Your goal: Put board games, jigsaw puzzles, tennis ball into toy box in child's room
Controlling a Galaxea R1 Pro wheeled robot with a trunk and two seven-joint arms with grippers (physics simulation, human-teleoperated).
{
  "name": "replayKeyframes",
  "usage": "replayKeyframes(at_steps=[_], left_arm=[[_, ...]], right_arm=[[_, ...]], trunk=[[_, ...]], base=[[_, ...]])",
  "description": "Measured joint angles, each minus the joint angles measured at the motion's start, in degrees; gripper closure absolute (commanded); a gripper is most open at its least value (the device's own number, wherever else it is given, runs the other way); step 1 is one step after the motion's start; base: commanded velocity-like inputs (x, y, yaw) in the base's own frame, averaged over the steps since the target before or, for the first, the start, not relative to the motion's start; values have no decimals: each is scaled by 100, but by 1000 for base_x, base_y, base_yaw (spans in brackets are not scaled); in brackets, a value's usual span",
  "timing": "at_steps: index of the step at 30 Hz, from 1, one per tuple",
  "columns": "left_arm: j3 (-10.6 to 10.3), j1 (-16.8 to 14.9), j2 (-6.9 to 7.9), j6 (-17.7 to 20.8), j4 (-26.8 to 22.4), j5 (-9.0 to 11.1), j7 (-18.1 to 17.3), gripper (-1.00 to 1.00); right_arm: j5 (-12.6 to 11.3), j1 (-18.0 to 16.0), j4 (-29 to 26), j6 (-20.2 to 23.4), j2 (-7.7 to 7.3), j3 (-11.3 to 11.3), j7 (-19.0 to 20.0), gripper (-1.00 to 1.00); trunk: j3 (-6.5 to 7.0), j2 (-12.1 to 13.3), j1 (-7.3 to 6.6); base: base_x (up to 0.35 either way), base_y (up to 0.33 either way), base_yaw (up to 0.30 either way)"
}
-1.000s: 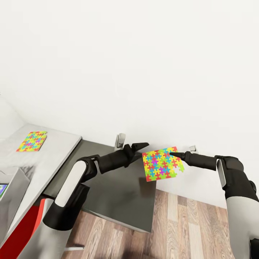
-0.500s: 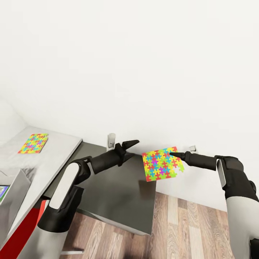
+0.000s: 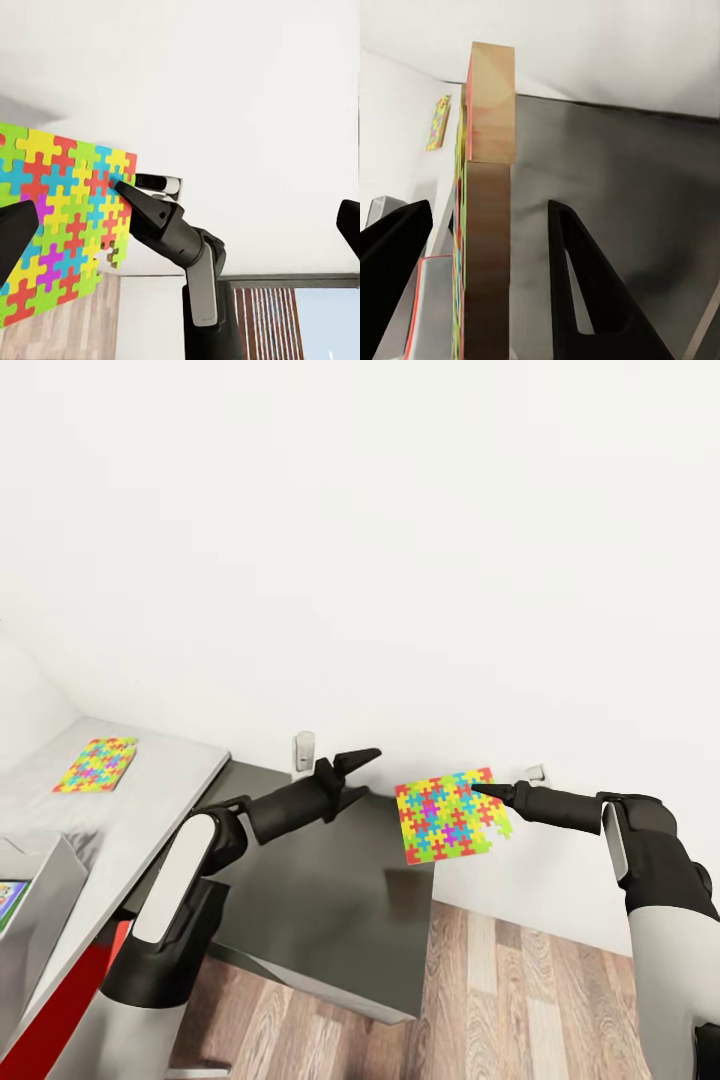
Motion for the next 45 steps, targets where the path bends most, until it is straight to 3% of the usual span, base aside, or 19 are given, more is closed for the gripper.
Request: replayKeyframes(at_steps=[11,45], left_arm=[[104,16,29,8,0,0,-4,-100],[122,17,81,8,0,1,-10,-100]], right_arm=[[0,0,0,0,0,0,0,100],[0,0,-9,0,0,0,0,100]], trunk=[[103,0,0],[421,1,0]], base=[[0,0,0],[0,0,0]])
